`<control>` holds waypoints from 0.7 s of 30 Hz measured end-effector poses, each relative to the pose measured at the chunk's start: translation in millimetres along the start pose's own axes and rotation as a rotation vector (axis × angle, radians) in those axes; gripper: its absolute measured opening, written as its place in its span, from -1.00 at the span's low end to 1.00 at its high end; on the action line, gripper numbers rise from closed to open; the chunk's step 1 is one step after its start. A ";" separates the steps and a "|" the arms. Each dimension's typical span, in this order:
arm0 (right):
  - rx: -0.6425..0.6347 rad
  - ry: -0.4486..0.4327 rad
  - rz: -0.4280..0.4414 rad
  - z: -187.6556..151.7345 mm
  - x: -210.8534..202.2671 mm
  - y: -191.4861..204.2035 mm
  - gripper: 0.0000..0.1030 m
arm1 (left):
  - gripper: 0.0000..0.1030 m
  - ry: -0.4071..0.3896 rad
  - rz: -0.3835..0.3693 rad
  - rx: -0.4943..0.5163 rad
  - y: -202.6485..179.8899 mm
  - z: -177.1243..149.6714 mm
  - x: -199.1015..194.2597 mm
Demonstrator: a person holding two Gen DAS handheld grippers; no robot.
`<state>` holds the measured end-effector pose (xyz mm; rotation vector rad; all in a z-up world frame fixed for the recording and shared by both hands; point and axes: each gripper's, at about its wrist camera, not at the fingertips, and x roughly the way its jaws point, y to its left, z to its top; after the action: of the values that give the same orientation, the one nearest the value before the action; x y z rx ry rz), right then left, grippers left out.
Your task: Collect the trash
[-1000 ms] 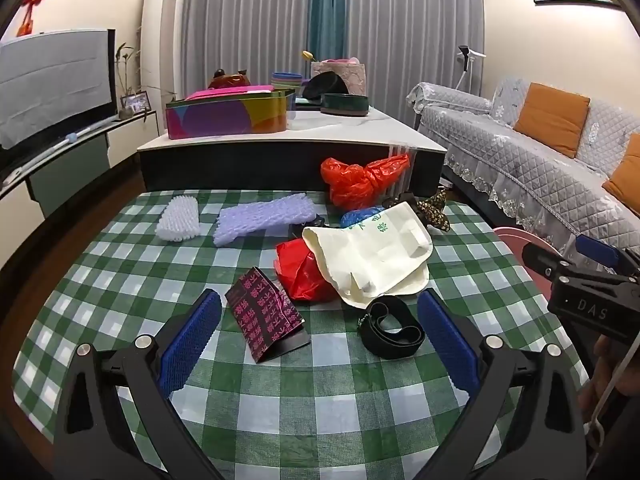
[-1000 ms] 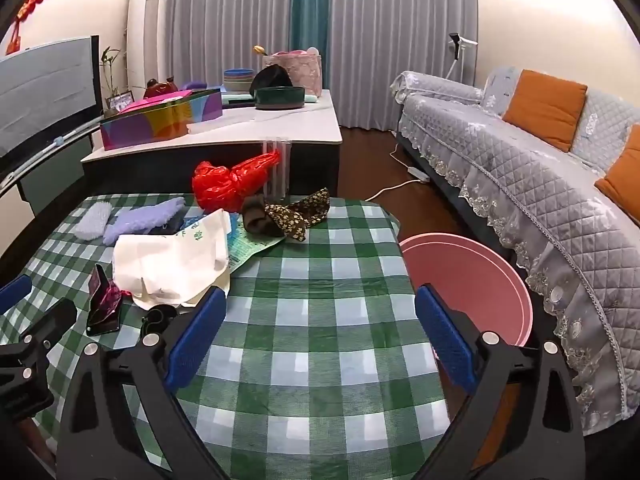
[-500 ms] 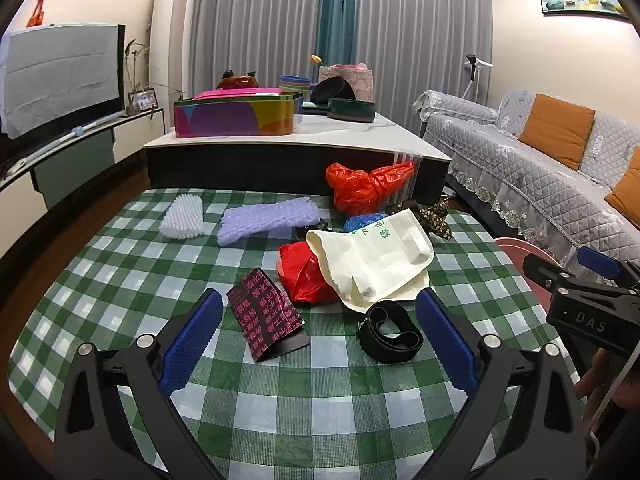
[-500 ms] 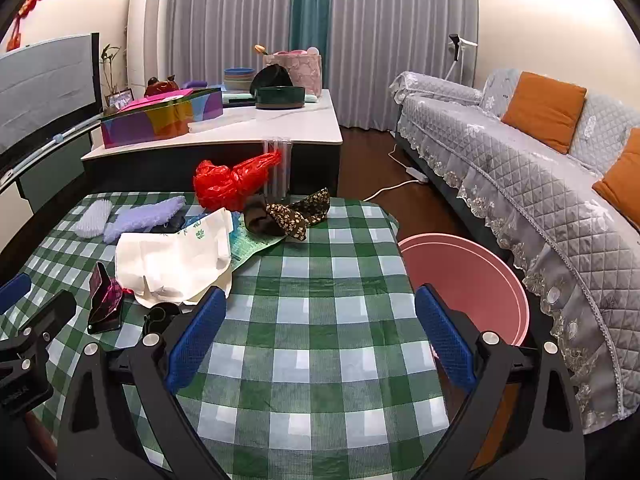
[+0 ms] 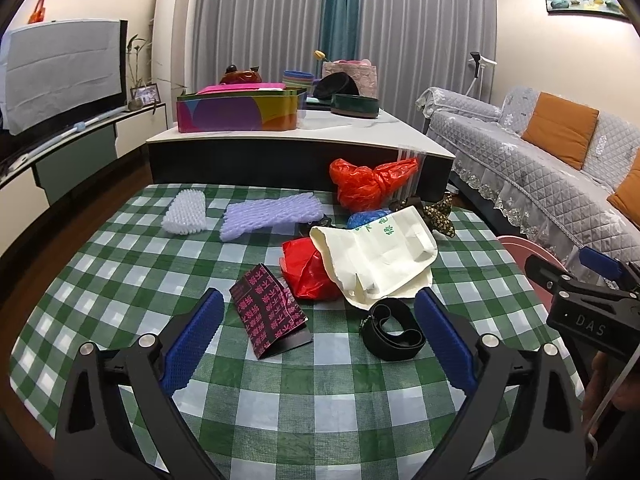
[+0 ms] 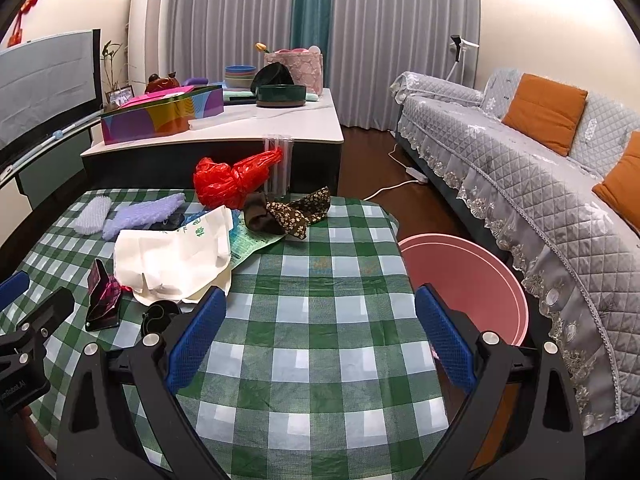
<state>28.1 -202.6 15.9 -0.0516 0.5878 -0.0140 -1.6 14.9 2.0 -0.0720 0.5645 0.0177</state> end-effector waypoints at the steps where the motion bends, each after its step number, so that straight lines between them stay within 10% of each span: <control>1: 0.000 -0.001 -0.002 -0.1 0.0 0.1 0.82 | 0.80 0.002 -0.001 0.000 0.0 0.0 0.2; 21: 0.000 -0.005 -0.008 1.2 -0.9 -0.1 0.82 | 0.81 0.009 -0.004 0.002 -2.0 -2.1 0.9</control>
<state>28.0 -202.6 17.4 -0.0538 0.5828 -0.0215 -1.8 12.8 -0.2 -0.0712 0.5734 0.0125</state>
